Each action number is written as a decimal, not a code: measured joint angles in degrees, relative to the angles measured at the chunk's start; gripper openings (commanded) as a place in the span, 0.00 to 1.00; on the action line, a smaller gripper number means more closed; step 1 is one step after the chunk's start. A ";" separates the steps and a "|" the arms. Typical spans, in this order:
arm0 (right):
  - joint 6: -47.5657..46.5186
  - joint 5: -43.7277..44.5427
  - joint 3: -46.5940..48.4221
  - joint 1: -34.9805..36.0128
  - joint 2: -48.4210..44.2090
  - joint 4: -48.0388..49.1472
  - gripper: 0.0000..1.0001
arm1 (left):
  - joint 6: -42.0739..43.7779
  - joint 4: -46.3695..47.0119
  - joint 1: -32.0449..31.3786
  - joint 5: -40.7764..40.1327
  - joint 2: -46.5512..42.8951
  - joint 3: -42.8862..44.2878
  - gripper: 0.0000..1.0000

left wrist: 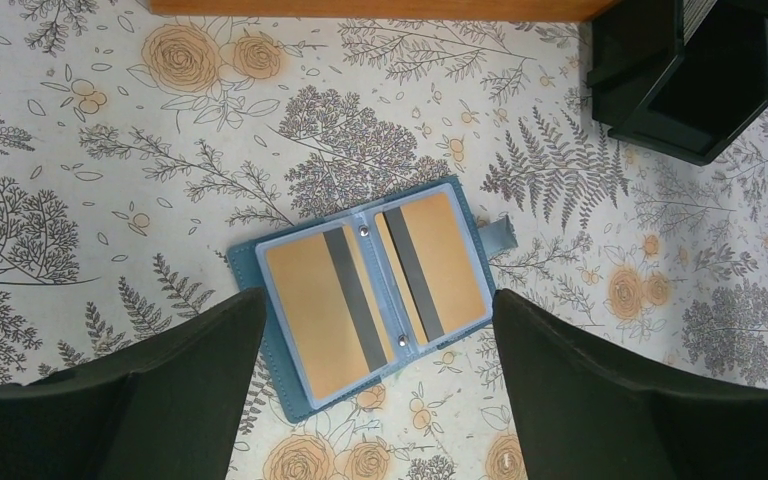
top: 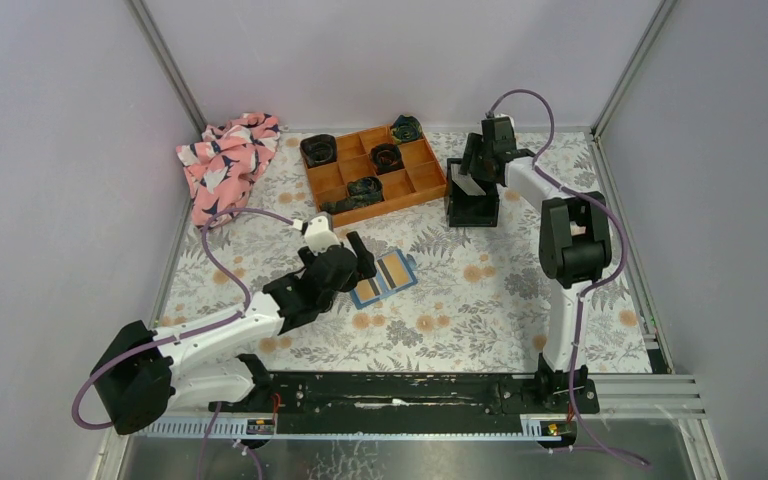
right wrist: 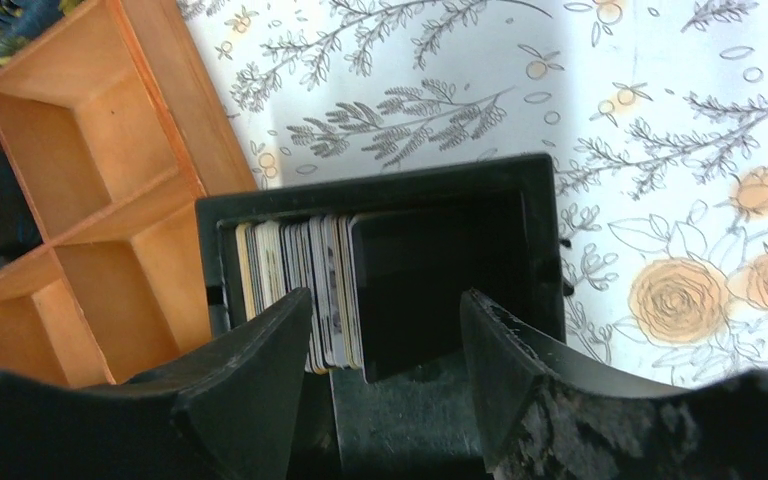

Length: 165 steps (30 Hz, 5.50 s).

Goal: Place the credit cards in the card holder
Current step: Pick up the credit card from the storage box.

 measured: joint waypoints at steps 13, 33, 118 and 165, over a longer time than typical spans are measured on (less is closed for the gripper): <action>0.81 -3.45 4.04 -0.63 2.82 -0.55 0.48 | -0.04 0.39 0.26 0.04 0.02 -0.28 0.89; 2.62 -6.71 4.04 -1.27 1.07 -3.69 0.31 | -0.26 1.09 0.26 0.76 0.28 -0.28 0.89; 21.94 -39.43 -56.11 27.08 -73.83 1.51 0.00 | 8.72 27.71 0.26 67.25 -4.07 -6.73 0.05; 31.98 -28.37 -74.29 27.39 -70.82 30.03 0.46 | -21.57 55.06 -11.80 17.62 -8.63 -29.22 0.00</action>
